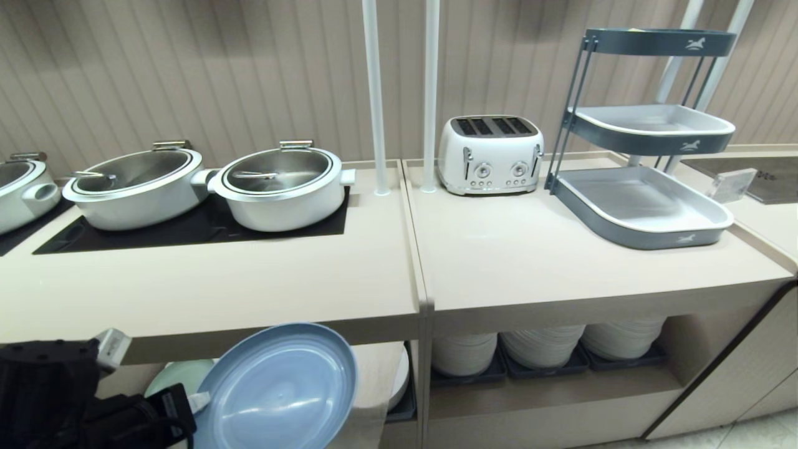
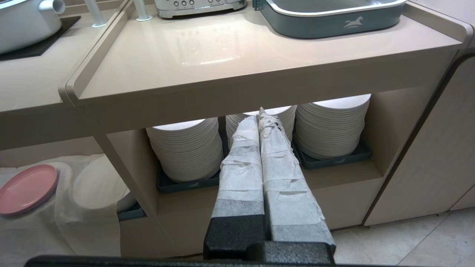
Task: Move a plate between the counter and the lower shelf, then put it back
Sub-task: Put the plate
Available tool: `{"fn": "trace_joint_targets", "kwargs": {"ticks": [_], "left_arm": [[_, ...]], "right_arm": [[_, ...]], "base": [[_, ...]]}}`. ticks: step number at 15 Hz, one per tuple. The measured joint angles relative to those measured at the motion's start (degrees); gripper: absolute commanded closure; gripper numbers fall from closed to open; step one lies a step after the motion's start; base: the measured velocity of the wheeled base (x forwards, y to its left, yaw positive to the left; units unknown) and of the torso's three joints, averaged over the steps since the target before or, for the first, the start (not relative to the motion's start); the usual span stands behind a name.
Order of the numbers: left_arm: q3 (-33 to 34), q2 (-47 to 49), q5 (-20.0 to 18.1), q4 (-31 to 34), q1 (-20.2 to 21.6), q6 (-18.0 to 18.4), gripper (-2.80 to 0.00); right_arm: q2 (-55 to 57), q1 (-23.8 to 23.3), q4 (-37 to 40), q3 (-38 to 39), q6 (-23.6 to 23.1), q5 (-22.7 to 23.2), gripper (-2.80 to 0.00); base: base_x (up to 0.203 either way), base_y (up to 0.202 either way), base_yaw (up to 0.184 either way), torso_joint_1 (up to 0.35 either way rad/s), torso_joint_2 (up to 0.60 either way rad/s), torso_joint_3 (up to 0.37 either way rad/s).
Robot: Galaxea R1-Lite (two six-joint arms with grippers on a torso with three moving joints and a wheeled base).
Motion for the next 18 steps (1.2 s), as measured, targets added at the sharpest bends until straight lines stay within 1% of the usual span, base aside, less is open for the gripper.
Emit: {"fn": "trace_joint_targets", "kwargs": {"ticks": [12,14,18], "left_arm": [[0.0,-0.24,-0.18,0.09,-0.01,-0.27,0.0],[-0.02,-0.2,-0.24,0.09,-0.01,-0.29,0.0],[-0.07,-0.13,-0.3,0.07,-0.02,-0.29,0.0]], "right_arm": [[0.0,0.0,0.02,0.0,0.0,0.0,0.0],[0.0,0.12,0.02,0.0,0.01,0.0,0.0],[0.0,-0.05,0.02,0.0,-0.02,0.0,0.0]], "base": [[0.0,0.0,0.0,0.0,0.0,0.0],[0.004,0.073,-0.011,0.004,0.0,0.004],[0.001,0.187,-0.001,0.003,0.0,0.005]]}}
